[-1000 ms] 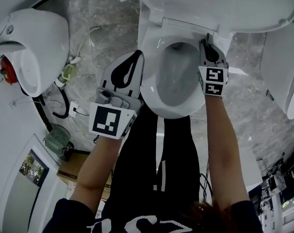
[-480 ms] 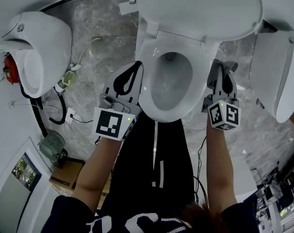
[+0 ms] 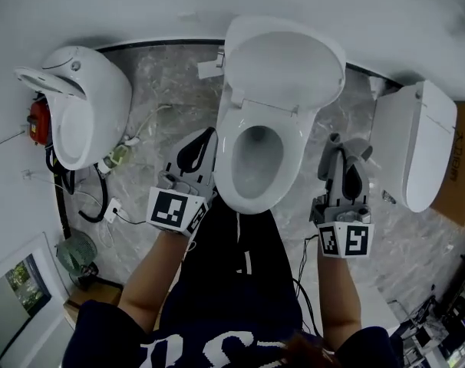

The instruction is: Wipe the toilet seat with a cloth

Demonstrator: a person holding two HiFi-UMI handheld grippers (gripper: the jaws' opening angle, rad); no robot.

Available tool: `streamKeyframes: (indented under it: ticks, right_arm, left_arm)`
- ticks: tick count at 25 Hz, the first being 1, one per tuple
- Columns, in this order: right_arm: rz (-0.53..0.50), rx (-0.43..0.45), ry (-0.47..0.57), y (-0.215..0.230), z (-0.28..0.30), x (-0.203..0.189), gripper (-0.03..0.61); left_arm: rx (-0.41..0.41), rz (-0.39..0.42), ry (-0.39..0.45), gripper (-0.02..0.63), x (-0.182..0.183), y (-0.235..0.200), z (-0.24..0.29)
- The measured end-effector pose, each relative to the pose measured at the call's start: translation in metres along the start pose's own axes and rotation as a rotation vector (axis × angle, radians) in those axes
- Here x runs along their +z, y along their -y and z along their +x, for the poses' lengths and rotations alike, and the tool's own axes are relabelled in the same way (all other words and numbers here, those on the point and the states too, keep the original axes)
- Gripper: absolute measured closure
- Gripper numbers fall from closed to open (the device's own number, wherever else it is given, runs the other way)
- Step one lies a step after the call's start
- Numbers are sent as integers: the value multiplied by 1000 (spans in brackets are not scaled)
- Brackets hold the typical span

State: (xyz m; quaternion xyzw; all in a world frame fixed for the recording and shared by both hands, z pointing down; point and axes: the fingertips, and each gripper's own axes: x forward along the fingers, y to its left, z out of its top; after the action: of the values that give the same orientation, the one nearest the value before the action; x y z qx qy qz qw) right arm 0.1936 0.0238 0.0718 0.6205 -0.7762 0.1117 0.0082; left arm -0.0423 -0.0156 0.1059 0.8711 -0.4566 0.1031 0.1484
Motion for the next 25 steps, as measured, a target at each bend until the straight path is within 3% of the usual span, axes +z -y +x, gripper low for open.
streamKeyframes:
  ticks: [6,12,18,25]
  right_arm:
    - [-36,53,113,-16,-14,98,554]
    - [-84,110,152,-50,-52,183,554]
    - [-108,138,210,-62,-77,222,555]
    - [-115,162,273,-59,-93,238,554]
  left_arm:
    - [25,33,67,603,76,16,-26]
    - [27,72,137,603,156,47,-77]
    - [34,94,169,603,180,68,-101]
    - [32,111,182,603,194,90,-121]
